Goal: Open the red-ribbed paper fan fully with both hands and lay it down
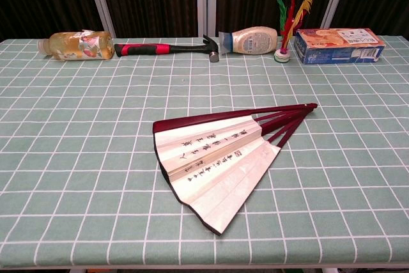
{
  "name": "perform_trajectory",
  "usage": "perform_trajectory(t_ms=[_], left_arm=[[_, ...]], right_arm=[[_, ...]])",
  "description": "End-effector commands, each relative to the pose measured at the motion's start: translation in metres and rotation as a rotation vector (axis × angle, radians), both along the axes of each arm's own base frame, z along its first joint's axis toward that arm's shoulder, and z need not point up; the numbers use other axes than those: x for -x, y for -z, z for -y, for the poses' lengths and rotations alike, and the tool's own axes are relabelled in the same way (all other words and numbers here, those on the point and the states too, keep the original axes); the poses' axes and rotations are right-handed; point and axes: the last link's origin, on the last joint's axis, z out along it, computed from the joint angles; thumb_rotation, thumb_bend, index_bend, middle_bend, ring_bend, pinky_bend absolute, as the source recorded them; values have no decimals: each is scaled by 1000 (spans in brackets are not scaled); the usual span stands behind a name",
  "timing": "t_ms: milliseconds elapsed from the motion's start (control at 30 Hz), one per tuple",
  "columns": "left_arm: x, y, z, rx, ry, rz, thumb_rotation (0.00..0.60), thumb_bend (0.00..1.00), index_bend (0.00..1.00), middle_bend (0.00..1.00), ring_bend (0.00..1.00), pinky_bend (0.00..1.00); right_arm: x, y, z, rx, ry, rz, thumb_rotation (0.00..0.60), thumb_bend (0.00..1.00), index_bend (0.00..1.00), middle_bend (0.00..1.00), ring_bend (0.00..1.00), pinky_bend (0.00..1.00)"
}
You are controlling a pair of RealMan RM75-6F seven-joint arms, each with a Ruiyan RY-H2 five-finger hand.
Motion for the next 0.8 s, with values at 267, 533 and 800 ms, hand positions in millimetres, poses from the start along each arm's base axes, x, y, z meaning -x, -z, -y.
perform_trajectory(t_ms=[267, 533, 800], left_arm=[[-2, 1, 0, -3, 22, -2, 600, 0, 247, 217, 160, 169], [-14, 0, -19, -6, 92, 13, 600, 0, 247, 217, 160, 170], [-69, 7, -93, 94, 290, 207, 600, 0, 318, 283, 256, 197]], right_arm=[[1, 0, 0, -10, 2, 16, 600, 226, 56, 72, 0, 0], [2, -3, -1, 0, -2, 17, 600, 226, 56, 72, 0, 0], [-3, -8, 6, 11, -40, 2, 600, 227, 56, 72, 0, 0]])
